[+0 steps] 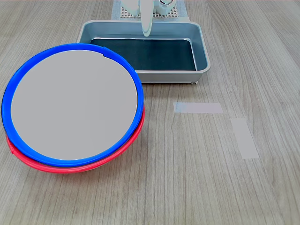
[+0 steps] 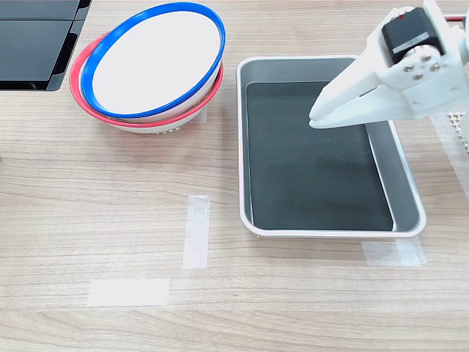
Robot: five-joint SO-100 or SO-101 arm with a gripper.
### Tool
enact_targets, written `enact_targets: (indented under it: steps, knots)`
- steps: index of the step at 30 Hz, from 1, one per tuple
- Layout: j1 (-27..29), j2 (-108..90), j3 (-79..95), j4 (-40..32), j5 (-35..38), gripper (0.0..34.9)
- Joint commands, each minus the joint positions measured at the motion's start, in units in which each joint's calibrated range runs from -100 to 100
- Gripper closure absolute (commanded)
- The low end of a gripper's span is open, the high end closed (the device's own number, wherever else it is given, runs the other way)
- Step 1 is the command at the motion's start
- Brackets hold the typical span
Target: Lift the stacked dish and set it down on the table.
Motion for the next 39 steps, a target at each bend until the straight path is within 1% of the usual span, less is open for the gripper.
enact_targets:
  steps: [1,6,8,10,11,12,13,14,15,16,17,22,26,30,35,37,39]
  knots:
    - [0.14,-0.34,0.00,0.19,-0.10,34.6]
    - [0.04,-0.34,0.00,0.19,0.00,34.6]
    - [-0.99,-0.34,0.00,0.28,0.10,34.6]
    - [-1.18,0.68,-0.27,-1.54,-0.10,34.7]
    - [0.14,4.78,-3.73,-4.10,0.44,34.7]
    - [1.17,8.96,-7.74,-5.17,0.98,34.6]
    - [1.74,12.20,-10.74,-5.50,1.42,32.0]
    - [1.93,13.73,-12.11,-5.67,1.51,30.9]
    - [2.68,19.19,-16.48,-6.33,1.71,27.4]
    - [3.05,22.35,-18.93,-6.82,1.86,25.4]
    - [3.53,27.80,-22.76,-7.73,2.00,24.1]
    - [5.31,46.23,-36.05,-8.39,2.34,21.4]
    - [7.67,62.52,-48.70,-6.74,3.13,17.9]
    - [10.11,74.03,-57.81,-6.08,4.25,15.4]
    - [12.28,81.79,-62.45,-7.48,5.81,14.5]
    - [12.84,83.92,-63.27,-8.14,6.35,15.6]
    - [13.31,86.06,-64.36,-8.89,6.84,15.9]
